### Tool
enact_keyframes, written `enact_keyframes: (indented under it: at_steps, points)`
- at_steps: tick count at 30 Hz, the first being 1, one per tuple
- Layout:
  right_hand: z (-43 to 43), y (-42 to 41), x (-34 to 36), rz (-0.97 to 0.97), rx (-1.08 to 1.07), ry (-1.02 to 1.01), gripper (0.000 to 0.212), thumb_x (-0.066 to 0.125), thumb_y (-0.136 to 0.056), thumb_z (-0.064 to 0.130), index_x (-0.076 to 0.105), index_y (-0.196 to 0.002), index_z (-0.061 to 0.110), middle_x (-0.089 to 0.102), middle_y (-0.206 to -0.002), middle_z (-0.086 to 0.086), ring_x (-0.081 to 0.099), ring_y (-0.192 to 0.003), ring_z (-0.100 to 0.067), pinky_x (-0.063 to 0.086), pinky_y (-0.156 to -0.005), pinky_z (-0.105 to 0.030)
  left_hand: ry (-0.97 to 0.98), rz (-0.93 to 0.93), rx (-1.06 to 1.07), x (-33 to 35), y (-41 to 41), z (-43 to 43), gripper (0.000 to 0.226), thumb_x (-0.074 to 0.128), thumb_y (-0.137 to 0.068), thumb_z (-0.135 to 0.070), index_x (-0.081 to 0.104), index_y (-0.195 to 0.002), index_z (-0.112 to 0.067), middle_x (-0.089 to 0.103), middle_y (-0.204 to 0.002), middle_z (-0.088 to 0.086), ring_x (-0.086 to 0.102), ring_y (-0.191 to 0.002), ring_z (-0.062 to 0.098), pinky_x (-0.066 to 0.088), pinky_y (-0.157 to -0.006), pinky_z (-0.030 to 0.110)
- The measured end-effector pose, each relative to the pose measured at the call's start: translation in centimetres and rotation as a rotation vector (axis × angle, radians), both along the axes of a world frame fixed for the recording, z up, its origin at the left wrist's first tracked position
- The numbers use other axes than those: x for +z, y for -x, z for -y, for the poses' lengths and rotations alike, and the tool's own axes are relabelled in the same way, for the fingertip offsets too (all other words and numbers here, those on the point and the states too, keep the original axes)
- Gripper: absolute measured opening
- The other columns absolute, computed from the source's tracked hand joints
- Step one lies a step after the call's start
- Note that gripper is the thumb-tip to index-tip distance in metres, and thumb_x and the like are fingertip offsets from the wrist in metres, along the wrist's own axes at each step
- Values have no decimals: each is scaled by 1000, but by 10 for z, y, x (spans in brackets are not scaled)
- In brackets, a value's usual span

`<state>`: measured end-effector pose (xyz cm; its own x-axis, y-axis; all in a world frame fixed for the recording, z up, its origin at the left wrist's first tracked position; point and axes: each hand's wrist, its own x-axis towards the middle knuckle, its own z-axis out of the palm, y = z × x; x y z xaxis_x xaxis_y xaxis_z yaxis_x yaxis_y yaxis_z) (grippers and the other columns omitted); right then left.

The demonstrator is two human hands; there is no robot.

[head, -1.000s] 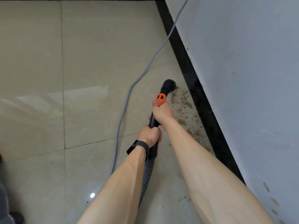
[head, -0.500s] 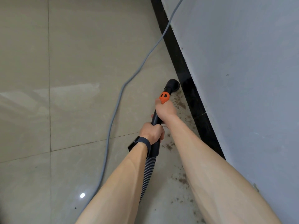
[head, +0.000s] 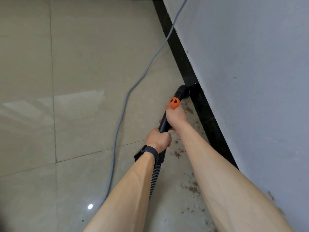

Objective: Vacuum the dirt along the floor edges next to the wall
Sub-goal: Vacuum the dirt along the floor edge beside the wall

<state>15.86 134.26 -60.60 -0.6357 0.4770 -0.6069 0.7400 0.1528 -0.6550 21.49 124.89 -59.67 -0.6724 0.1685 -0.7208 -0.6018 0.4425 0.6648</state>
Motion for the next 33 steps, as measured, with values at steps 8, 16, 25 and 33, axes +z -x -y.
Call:
enact_keyframes:
  at_steps: [8, 16, 25, 33]
  points:
    - [52, -18, 15, 13, 96, 55, 56, 48, -101, 50, 42, -135, 6, 65, -119, -17, 72, -96, -37, 62, -85, -50, 71, 34, 53, 7, -16, 49, 24, 57, -53, -8, 60, -76, -3, 65, -58, 10, 60, -54, 29, 53, -55, 32]
    - [69, -46, 23, 28, 206, 105, 57, 45, -106, 48, 39, -142, 5, 60, -131, -20, 65, -108, -35, 58, -92, -46, 113, 40, 117, 38, -48, 66, 7, 55, -65, 3, 57, -61, -3, 60, -51, 12, 56, -48, 27, 50, -54, 29]
    - [64, -57, 33, 8, 239, 120, 56, 46, -106, 48, 43, -143, 6, 61, -132, -18, 61, -102, -31, 52, -72, -34, 123, 57, 109, 47, -62, 62, 3, 57, -62, 0, 59, -63, -2, 63, -52, 12, 60, -53, 30, 56, -60, 36]
    - [60, -61, 28, 18, 235, 68, 54, 44, -108, 45, 38, -144, 4, 60, -133, -19, 62, -112, -35, 48, -80, -36, 99, 122, 116, 31, -57, 56, 11, 56, -67, 0, 58, -56, -4, 65, -58, 13, 60, -56, 29, 53, -61, 29]
